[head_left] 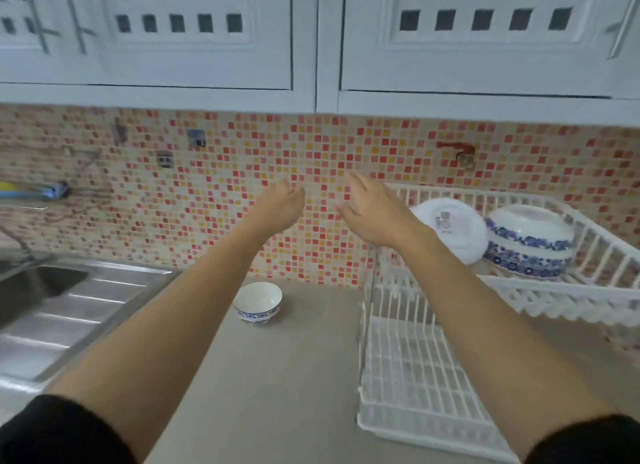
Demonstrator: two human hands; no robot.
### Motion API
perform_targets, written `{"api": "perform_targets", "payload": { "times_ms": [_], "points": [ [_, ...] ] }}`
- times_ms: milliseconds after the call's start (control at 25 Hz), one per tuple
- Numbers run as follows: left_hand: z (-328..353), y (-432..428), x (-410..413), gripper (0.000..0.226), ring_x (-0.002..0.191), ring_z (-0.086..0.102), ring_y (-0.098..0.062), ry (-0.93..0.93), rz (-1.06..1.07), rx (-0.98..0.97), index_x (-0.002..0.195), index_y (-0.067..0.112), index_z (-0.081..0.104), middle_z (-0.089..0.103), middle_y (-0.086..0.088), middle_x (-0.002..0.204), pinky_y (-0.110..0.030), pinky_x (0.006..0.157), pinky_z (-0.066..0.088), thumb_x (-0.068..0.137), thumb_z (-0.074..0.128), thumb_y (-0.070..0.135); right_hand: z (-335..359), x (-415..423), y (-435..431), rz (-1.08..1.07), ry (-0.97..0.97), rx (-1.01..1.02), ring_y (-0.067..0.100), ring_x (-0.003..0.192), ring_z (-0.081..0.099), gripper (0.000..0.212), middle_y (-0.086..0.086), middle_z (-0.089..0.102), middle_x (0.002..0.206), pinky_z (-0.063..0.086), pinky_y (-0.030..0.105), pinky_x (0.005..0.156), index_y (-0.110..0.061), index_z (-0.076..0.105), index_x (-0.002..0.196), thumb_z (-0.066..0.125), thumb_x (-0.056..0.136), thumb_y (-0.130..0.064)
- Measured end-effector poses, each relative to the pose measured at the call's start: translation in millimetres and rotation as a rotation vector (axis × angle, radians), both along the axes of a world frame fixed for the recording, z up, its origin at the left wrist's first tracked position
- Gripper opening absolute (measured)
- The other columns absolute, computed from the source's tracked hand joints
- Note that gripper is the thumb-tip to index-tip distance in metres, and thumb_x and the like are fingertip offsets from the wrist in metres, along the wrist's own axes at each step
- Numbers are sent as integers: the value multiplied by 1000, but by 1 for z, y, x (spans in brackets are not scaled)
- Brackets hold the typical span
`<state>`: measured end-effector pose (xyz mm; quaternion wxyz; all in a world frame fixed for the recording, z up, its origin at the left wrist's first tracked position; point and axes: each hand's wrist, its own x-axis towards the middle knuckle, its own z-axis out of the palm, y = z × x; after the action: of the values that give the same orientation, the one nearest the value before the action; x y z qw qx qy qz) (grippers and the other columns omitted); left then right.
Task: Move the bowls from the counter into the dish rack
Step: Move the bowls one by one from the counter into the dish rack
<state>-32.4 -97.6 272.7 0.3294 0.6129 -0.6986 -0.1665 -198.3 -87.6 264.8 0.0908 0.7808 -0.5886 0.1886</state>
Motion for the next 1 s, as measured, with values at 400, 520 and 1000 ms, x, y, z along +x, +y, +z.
{"api": "perform_targets", "payload": {
  "times_ms": [400,520,1000],
  "points": [
    [-135,-56,131,54,134,41,-37,-164,150,292,144,-5,32,39,-25,147,-41,105,35,101,34,28,-120,125,-69,18,-319,262,32,133,42,54,16,32,151,38,42,107,-6,26,147,37,100,-31],
    [-189,-80,145,51,132,43,-38,-197,168,388,140,-5,35,42,-25,144,-39,105,36,102,34,28,-172,133,-101,-77,-370,353,35,132,42,52,18,33,149,38,43,104,-7,29,145,38,100,-32],
    [-325,-222,147,53,127,47,-40,-5,312,608,139,-2,31,46,-23,138,-41,101,37,100,34,35,-332,157,-248,-333,-556,627,34,124,50,60,18,46,137,41,38,97,-5,37,138,40,96,-47]
  ]
}}
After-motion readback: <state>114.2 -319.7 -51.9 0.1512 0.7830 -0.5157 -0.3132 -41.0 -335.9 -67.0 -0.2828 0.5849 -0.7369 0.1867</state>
